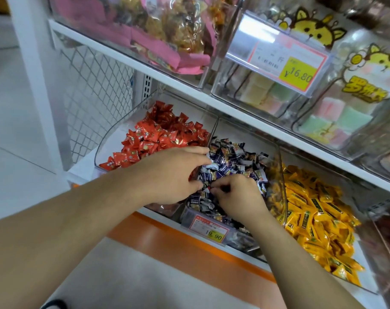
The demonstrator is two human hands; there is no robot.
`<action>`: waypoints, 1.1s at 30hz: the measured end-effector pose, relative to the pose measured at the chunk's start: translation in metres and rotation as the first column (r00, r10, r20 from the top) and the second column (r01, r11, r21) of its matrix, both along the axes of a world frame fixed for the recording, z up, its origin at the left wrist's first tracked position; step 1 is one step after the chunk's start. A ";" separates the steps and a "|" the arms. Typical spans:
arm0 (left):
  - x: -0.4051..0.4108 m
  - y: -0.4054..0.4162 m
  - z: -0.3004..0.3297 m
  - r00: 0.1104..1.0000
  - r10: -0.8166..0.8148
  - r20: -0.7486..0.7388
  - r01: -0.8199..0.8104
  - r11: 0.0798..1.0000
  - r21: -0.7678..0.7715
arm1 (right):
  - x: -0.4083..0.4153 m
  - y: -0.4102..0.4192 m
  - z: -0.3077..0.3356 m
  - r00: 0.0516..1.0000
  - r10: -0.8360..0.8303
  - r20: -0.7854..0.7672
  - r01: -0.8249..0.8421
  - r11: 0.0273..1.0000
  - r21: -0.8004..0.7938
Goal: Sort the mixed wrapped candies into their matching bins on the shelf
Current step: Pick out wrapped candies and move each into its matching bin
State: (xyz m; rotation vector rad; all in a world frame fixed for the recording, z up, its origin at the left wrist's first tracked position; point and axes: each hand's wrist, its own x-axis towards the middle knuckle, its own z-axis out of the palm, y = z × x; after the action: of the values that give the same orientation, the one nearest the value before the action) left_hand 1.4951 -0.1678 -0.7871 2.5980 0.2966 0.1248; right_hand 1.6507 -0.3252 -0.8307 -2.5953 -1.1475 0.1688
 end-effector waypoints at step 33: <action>0.016 -0.026 0.008 0.946 0.109 0.304 -0.125 0.992 0.035 | -0.032 -0.023 0.070 0.825 0.111 -0.555 0.243 0.816 0.524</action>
State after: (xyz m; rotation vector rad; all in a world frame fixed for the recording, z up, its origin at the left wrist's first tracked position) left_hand 1.5113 -0.1939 -0.7793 2.5641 0.3388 0.5740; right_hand 1.6189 -0.3481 -0.7611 -1.8433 -0.7241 0.4613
